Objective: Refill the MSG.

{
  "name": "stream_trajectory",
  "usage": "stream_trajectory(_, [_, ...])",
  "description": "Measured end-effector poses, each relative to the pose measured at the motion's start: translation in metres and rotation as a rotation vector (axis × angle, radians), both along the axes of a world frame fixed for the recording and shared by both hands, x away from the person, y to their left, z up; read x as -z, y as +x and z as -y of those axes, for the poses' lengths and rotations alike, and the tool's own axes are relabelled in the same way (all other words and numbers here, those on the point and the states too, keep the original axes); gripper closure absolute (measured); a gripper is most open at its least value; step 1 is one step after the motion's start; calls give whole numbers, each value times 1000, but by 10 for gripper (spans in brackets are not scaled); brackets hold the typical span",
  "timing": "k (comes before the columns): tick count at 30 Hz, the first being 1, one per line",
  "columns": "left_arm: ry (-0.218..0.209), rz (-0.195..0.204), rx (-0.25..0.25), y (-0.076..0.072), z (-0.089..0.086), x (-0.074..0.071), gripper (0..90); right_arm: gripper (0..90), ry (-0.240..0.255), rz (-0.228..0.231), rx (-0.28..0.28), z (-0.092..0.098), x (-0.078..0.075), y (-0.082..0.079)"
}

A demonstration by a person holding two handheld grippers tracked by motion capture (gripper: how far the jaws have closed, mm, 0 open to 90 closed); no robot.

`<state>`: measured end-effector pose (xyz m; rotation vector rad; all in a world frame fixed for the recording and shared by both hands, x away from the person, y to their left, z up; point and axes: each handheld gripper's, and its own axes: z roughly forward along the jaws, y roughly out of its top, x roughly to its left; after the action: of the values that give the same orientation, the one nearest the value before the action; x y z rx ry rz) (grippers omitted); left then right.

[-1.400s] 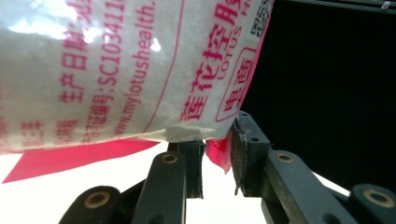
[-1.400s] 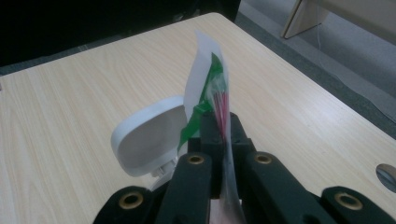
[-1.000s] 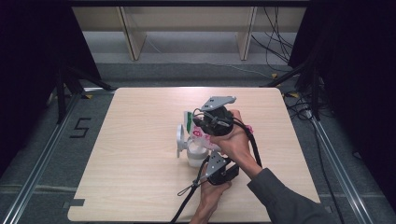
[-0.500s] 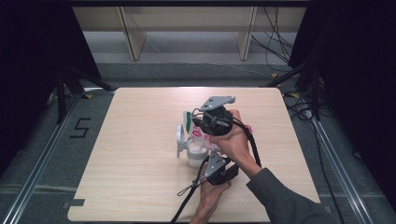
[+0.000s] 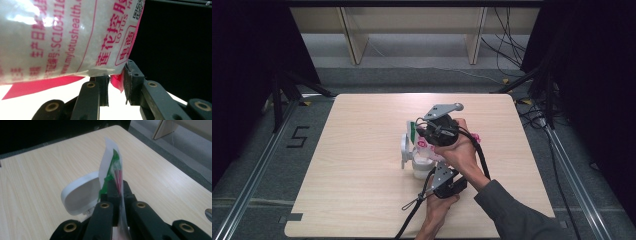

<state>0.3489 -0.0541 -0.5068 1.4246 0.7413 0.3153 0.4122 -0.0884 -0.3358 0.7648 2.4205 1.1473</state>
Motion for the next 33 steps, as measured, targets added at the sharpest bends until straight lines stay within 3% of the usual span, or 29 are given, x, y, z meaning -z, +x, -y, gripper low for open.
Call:
stream_trajectory(3, [3, 4, 4, 1, -1, -1, 751, 900, 22, -2, 5, 1, -2, 0])
stream_trajectory(6, [1, 2, 4, 1, 0, 0, 751, 900, -9, -8, -10, -1, 0, 0])
stream_trajectory(7, [-18, -18, -4, -2, 1, -1, 751, 900, -2, -10, -8, -1, 0, 0])
stream_trajectory(8, [35, -7, -4, 0, -3, -1, 751, 900, 4, -3, -11, 1, -1, 2])
stream_trajectory(10, [24, -8, -5, 0, -2, 0, 751, 900, 2, 16, -19, 1, 0, 2])
stream_trajectory(11, [-44, -15, -5, -1, 3, 0, 751, 900, 4, -7, -9, -1, 1, 1])
stream_trajectory(12, [-71, -26, -9, -2, 5, -1, 752, 900, -3, -11, -11, -1, 1, 1])
stream_trajectory(13, [1, -10, -4, -1, 0, -1, 752, 900, 3, -13, -7, -1, 0, 0])
stream_trajectory(14, [9, -2, -6, 0, -1, -1, 751, 900, 10, -5, -11, 0, 0, 1])
stream_trajectory(15, [-12, 0, 1, 0, 1, 0, 751, 900, 7, -5, -13, 1, 0, 2])
stream_trajectory(17, [0, 1, -1, 0, 0, 0, 751, 900, -6, -19, -10, -1, 1, 1])
stream_trajectory(18, [-22, -3, 0, -1, 1, 0, 751, 900, -10, -13, -9, -1, 1, 1])
stream_trajectory(19, [1, 2, -3, 0, -1, 0, 751, 900, -2, -13, -10, -1, 1, 1])
stream_trajectory(25, [-2, 6, 4, 0, -1, 0, 751, 900, 12, 2, -4, -1, 1, 1])
stream_trajectory(27, [20, -5, -8, -1, -2, -1, 752, 900, 11, -3, -11, 0, 0, 1])
stream_trajectory(29, [1, 6, 5, 0, -1, 0, 752, 900, 12, -9, -14, 1, 0, 1])
stream_trajectory(33, [7, 9, 2, 0, -1, 0, 752, 900, 23, -7, -7, 3, -2, 0])
